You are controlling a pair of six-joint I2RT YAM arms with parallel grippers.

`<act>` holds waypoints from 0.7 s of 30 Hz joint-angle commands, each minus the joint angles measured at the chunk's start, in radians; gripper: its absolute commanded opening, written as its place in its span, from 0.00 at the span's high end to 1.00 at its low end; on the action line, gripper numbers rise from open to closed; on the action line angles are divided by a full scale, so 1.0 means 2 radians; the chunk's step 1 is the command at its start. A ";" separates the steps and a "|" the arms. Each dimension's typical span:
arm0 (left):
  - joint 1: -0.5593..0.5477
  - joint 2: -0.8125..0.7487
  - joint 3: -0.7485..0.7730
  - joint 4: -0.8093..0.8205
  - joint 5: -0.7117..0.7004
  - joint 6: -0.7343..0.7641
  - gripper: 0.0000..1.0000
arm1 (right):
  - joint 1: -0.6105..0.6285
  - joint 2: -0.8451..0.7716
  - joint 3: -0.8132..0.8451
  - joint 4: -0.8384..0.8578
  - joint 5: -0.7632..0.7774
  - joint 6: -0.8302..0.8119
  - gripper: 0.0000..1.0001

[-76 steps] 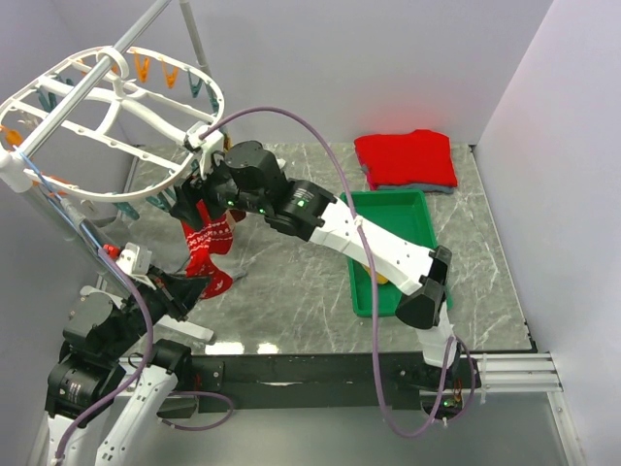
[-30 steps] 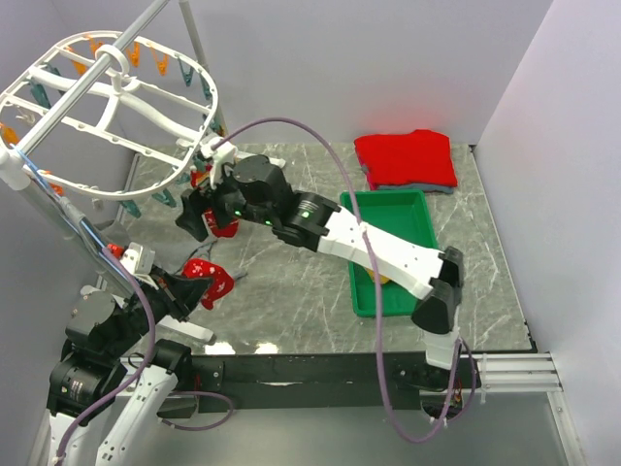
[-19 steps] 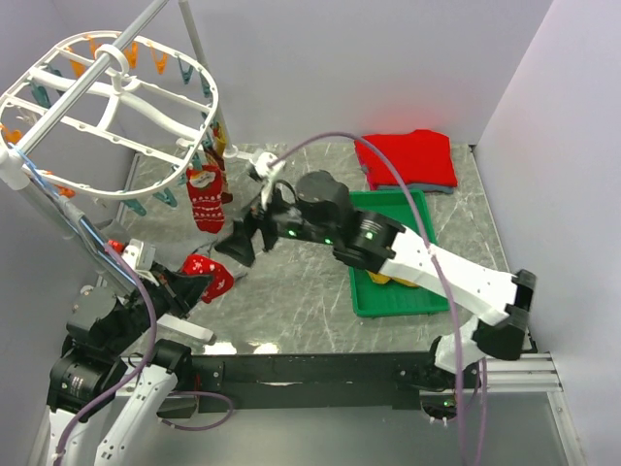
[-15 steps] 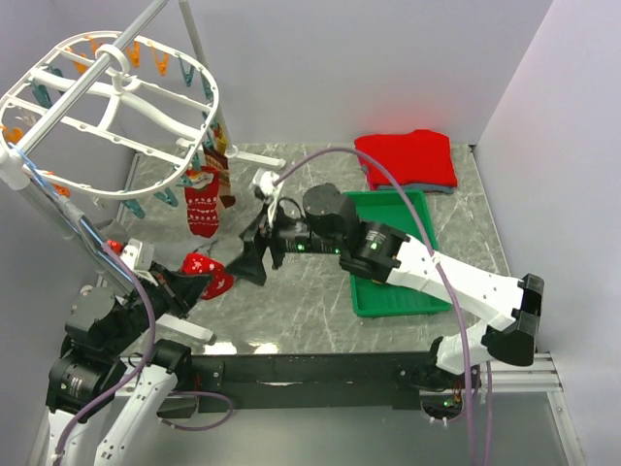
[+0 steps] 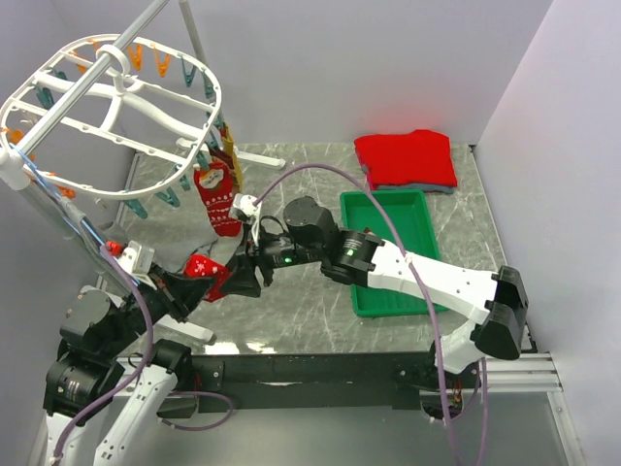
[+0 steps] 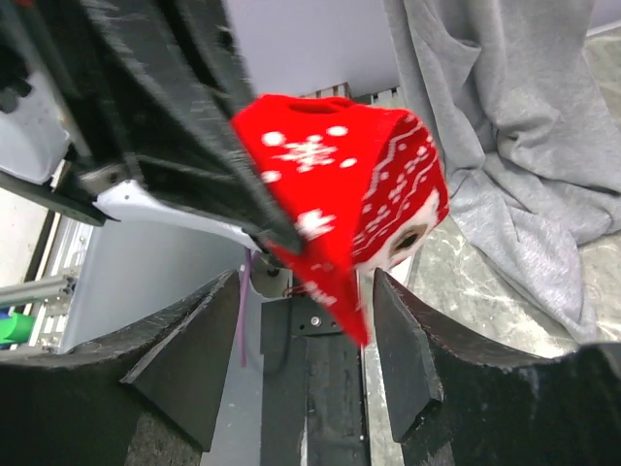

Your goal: Remove the socks clipped to the hanger

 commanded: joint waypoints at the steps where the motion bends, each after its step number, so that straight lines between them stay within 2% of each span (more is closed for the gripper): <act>1: 0.000 -0.009 0.019 0.030 0.033 0.005 0.99 | 0.003 0.018 0.027 0.027 -0.015 -0.004 0.36; 3: -0.001 -0.010 0.020 0.031 0.036 0.005 0.99 | 0.005 0.023 0.031 0.024 -0.014 -0.006 0.42; 4: -0.001 -0.011 0.022 0.029 0.035 0.005 0.99 | 0.003 0.023 0.031 0.022 -0.014 -0.006 0.50; 5: -0.001 -0.011 0.022 0.029 0.033 0.005 0.99 | 0.004 0.022 0.031 0.023 -0.013 -0.006 0.66; 8: -0.001 -0.011 0.021 0.029 0.033 0.006 0.99 | 0.004 0.017 0.021 0.028 -0.015 -0.004 0.76; 9: -0.001 -0.010 0.021 0.030 0.035 0.006 0.99 | 0.003 0.015 0.019 0.028 -0.016 -0.004 0.82; 10: -0.001 -0.009 0.019 0.031 0.035 0.005 0.99 | 0.004 0.013 0.014 0.028 -0.018 -0.004 0.93; 11: -0.001 -0.009 0.019 0.031 0.034 0.005 0.99 | 0.003 0.010 0.011 0.028 -0.016 -0.003 0.99; 13: -0.001 -0.008 0.020 0.029 0.027 0.005 0.87 | 0.004 0.003 0.002 0.028 -0.007 -0.003 1.00; 15: -0.001 -0.008 0.022 0.027 0.020 0.004 0.65 | 0.003 -0.011 -0.008 0.028 0.024 -0.004 1.00; 17: -0.001 -0.010 0.025 0.023 0.010 0.006 0.52 | 0.003 -0.031 -0.025 0.028 0.047 -0.006 1.00; 18: -0.001 -0.010 0.026 0.022 0.004 0.006 0.42 | 0.003 -0.039 -0.031 0.022 0.082 -0.007 1.00; 21: -0.001 -0.013 0.030 0.017 -0.013 0.006 0.34 | 0.001 -0.070 -0.054 -0.005 0.155 -0.013 1.00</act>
